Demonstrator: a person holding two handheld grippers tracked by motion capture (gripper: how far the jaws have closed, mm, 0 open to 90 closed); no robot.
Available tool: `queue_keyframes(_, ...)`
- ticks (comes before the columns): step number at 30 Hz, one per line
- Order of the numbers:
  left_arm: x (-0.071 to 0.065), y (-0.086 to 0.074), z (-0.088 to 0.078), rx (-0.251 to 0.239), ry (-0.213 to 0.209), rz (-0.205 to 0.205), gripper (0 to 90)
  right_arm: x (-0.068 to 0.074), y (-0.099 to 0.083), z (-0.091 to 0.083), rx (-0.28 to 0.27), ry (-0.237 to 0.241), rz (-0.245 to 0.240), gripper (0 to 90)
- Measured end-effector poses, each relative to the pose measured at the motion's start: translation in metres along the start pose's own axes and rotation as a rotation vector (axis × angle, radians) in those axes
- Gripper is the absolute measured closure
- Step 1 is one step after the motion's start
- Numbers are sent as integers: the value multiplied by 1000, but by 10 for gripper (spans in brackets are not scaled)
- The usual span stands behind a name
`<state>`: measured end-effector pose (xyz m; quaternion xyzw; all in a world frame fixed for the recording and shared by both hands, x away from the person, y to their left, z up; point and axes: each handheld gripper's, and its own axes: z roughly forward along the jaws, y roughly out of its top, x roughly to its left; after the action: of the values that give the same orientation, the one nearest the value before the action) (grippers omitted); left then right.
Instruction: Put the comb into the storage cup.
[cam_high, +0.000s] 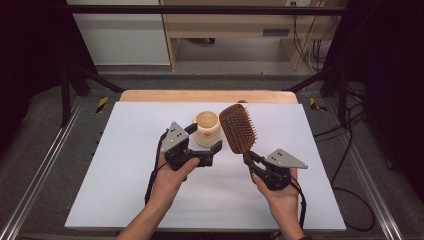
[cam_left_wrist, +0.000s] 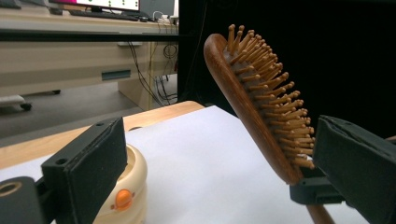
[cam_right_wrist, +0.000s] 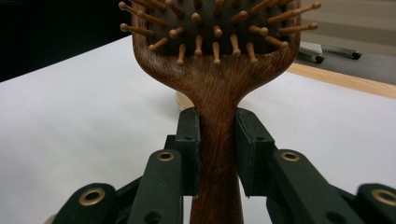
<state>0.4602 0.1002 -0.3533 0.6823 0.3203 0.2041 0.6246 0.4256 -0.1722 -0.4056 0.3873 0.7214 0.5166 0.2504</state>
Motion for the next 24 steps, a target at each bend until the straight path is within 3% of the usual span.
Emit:
queue_keyframes(6,-2,-2,7,15,-2,9,32,6,1,1,-9,14,-7,730)
queue_keyframes(14,-7,-2,13,-6,-28,-54,33,9,-1,0,-15,23,-16,730)
queue_keyframes(24,-2,0,17,-14,-42,-125,35,13,-2,2,-21,33,-29,730)
